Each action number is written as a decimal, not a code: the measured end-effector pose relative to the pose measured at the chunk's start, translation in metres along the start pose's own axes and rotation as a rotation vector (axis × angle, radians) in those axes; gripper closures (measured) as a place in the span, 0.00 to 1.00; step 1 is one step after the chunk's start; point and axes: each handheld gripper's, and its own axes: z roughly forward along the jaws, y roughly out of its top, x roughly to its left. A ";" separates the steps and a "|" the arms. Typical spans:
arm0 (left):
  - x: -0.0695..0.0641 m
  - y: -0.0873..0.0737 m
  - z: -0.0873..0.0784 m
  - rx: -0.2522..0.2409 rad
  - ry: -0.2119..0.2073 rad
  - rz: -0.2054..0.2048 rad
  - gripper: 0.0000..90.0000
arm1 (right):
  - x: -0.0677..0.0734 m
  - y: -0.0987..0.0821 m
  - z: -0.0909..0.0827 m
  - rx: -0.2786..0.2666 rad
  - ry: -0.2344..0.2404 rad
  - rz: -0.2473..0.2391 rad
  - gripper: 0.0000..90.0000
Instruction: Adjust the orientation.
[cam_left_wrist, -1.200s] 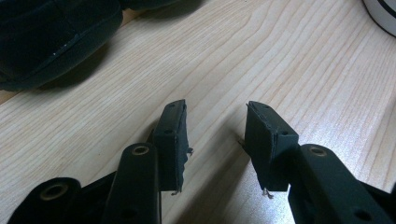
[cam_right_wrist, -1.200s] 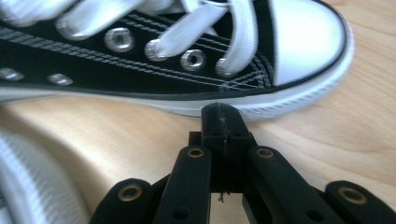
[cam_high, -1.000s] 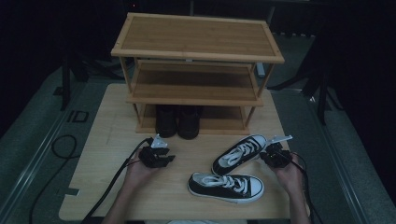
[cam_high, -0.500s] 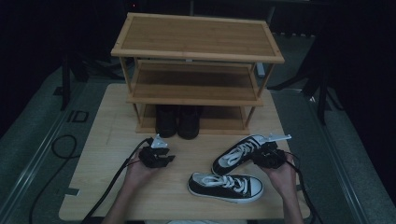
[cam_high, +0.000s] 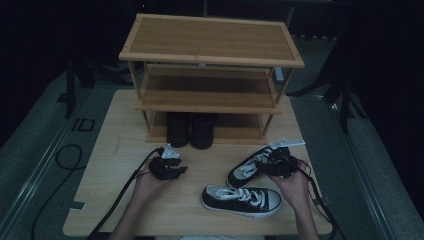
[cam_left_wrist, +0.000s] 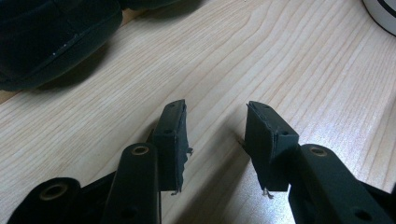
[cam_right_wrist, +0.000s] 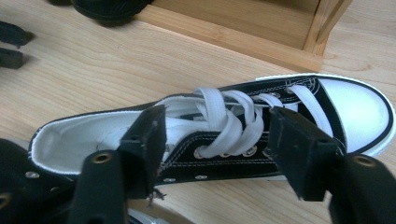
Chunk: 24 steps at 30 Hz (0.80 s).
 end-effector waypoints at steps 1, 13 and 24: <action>0.000 0.000 0.000 0.000 0.000 0.000 0.66 | 0.001 0.000 0.001 0.006 -0.011 0.002 0.39; 0.000 0.000 0.000 0.000 0.000 0.001 0.66 | 0.001 -0.010 -0.001 0.061 -0.036 0.070 0.49; 0.000 0.000 0.000 0.000 -0.001 0.001 0.66 | 0.001 -0.008 0.013 0.124 -0.005 0.127 0.58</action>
